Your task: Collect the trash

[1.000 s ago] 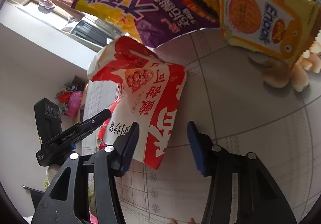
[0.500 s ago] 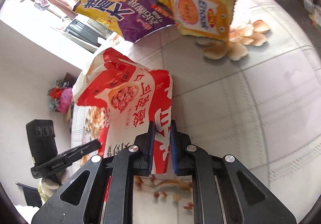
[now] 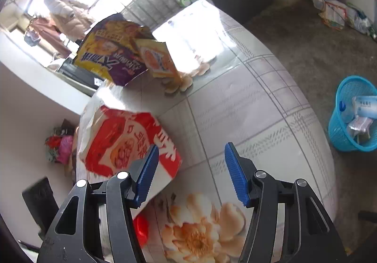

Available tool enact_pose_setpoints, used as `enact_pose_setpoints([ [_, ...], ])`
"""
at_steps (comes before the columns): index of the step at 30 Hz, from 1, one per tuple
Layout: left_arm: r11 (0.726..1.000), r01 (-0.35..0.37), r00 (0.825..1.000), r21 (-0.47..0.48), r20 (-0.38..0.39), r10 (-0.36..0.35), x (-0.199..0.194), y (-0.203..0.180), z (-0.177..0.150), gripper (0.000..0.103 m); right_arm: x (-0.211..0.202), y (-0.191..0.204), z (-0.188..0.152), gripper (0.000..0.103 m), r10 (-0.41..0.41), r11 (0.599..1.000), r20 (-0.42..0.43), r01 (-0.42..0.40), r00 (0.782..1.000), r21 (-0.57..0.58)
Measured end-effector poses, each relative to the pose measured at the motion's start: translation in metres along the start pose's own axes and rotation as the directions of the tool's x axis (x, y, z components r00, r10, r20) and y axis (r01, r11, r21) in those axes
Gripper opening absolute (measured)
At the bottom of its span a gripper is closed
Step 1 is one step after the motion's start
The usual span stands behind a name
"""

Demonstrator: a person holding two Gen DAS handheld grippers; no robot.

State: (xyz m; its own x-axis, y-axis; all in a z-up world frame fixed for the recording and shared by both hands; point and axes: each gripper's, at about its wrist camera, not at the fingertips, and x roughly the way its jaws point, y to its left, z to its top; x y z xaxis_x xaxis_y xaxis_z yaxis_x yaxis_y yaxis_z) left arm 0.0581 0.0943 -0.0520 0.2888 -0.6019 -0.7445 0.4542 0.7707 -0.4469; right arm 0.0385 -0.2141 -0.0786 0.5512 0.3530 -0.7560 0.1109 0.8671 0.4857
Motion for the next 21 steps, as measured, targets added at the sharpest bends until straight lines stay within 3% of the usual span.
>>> enact_pose_setpoints([
  [5,0.992,-0.127,0.988,-0.002,0.084,0.126,-0.016,0.016,0.006,0.061,0.002,0.020,-0.046,0.056,0.066,0.994,-0.115,-0.075,0.991,-0.074],
  [12,0.962,-0.263,0.951,0.070,0.188,0.246,-0.009,0.019,0.020,0.066,0.022,0.034,-0.077,0.056,0.160,0.985,-0.234,-0.171,0.959,-0.026],
  [15,0.956,-0.281,0.947,0.086,0.189,0.261,-0.003,0.016,0.023,0.066,0.020,0.037,-0.076,0.056,0.150,0.986,-0.223,-0.162,0.963,-0.037],
  [21,0.956,-0.281,0.945,0.083,0.199,0.260,-0.003,0.015,0.023,0.066,0.002,0.048,-0.051,0.055,0.153,0.983,-0.094,-0.161,0.984,-0.083],
])
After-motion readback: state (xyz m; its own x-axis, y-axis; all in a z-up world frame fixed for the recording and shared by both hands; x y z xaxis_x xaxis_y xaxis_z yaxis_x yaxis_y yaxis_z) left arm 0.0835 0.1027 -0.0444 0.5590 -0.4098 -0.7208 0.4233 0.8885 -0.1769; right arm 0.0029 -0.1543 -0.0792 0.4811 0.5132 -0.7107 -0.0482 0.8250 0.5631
